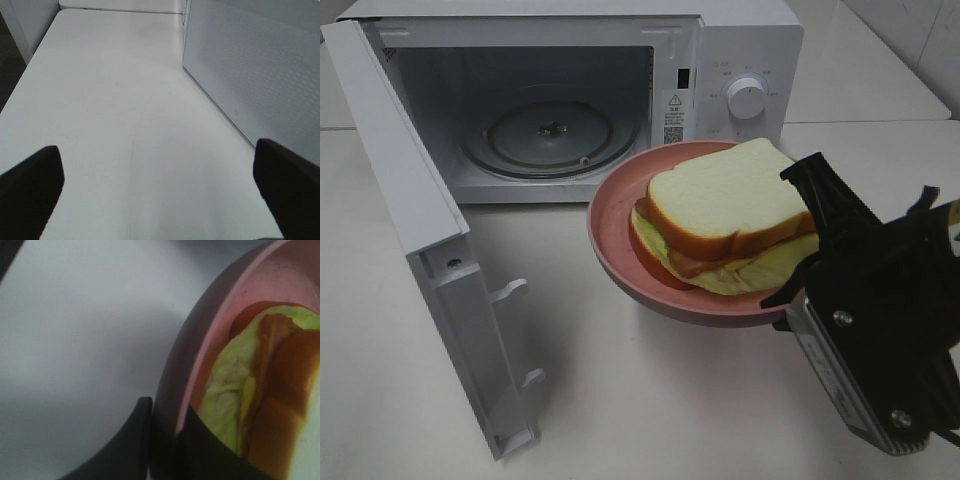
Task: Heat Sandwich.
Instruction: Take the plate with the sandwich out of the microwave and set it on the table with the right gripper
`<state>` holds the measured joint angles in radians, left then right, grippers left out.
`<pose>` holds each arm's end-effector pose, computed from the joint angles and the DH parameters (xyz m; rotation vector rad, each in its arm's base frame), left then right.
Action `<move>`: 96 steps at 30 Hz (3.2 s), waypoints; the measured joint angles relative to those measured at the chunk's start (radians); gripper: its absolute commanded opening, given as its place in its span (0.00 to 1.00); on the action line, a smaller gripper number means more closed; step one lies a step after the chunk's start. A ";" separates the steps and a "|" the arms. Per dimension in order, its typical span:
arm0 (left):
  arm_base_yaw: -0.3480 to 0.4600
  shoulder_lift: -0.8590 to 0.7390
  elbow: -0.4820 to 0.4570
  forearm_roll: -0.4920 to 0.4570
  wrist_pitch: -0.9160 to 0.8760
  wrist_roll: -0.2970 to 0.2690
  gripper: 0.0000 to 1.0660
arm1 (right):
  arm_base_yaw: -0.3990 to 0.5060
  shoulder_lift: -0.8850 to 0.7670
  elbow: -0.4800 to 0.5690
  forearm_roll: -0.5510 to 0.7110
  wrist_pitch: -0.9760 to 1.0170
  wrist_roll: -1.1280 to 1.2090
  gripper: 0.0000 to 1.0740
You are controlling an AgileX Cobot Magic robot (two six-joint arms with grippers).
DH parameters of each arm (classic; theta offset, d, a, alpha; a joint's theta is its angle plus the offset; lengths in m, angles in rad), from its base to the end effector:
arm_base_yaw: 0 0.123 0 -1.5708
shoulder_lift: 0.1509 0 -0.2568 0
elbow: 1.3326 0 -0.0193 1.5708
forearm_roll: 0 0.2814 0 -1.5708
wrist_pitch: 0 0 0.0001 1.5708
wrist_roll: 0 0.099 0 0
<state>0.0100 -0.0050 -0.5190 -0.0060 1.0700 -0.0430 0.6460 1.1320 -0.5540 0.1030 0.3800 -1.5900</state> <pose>0.0540 0.0000 0.2937 -0.0534 2.0289 -0.0280 0.1959 0.1524 0.1780 -2.1724 1.1690 -0.3288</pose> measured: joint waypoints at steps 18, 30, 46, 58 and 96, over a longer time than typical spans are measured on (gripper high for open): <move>0.000 0.000 0.000 0.000 0.000 0.000 0.92 | 0.000 -0.127 0.054 -0.400 0.113 0.674 0.01; 0.000 0.000 0.000 0.000 0.000 0.000 0.92 | 0.000 -0.127 0.054 -0.672 0.195 1.110 0.00; 0.000 0.000 0.000 0.000 0.000 0.000 0.92 | 0.000 -0.097 0.054 -0.819 0.364 1.505 0.00; 0.000 0.000 0.000 0.000 0.000 0.000 0.92 | 0.000 0.112 0.042 -0.942 0.378 1.943 0.00; 0.000 0.000 0.000 0.000 0.000 0.000 0.92 | -0.281 0.518 -0.172 -1.001 0.390 2.391 0.00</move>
<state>0.0100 -0.0050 -0.5190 -0.0060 1.0700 -0.0430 0.3650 1.6500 -0.7260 -0.8980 0.7700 0.8010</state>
